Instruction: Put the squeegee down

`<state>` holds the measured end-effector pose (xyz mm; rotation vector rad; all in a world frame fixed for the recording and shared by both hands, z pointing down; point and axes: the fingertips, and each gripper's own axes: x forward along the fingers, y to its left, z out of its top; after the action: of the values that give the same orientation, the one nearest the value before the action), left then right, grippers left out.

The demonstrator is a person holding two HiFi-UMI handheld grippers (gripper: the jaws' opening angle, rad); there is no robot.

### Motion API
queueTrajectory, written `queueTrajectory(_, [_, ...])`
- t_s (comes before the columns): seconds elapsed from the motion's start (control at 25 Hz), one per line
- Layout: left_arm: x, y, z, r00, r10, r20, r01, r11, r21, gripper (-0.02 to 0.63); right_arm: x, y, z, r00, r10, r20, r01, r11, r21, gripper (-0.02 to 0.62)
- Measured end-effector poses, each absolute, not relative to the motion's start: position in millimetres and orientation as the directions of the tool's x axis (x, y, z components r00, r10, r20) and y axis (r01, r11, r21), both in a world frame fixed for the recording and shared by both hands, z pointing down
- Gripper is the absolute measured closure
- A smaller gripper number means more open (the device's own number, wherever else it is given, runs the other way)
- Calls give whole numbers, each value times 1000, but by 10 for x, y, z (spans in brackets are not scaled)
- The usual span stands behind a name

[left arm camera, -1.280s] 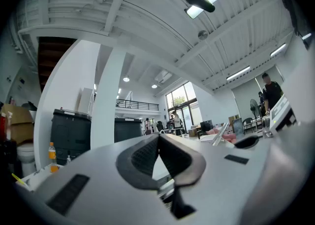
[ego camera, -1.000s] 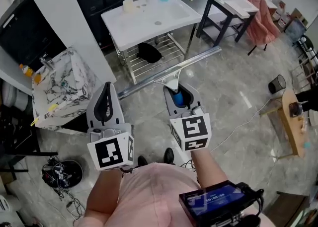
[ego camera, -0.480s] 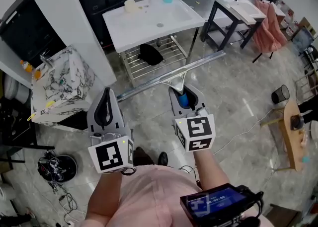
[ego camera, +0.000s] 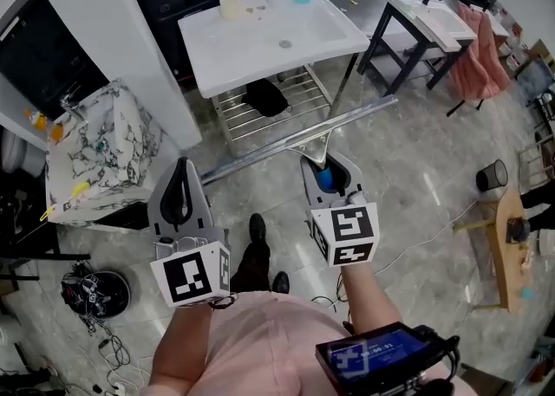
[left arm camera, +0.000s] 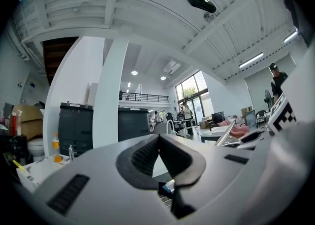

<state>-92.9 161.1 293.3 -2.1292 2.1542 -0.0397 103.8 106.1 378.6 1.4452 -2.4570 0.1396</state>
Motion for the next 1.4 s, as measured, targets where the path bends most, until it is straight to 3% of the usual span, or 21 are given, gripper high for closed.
queueTrajectory(0.4, [-1349,327,3069,-17,-999,-37,-994,21,-106,597,668,-110,4092,-458,-818,347,-864,501,40,489])
queueTrajectory(0.76, [-1660,-732,2883,21,-997,-76,-994,-12,-111,597,262,-1141,3818,-456,-834,311,-865,497,65,489])
queueTrajectory(1.4, [-1787,-1626,2940,28,-997,-74,-992,-19,-123,597,11,-2020,3782,-492,-816,303,-841,535,77,489])
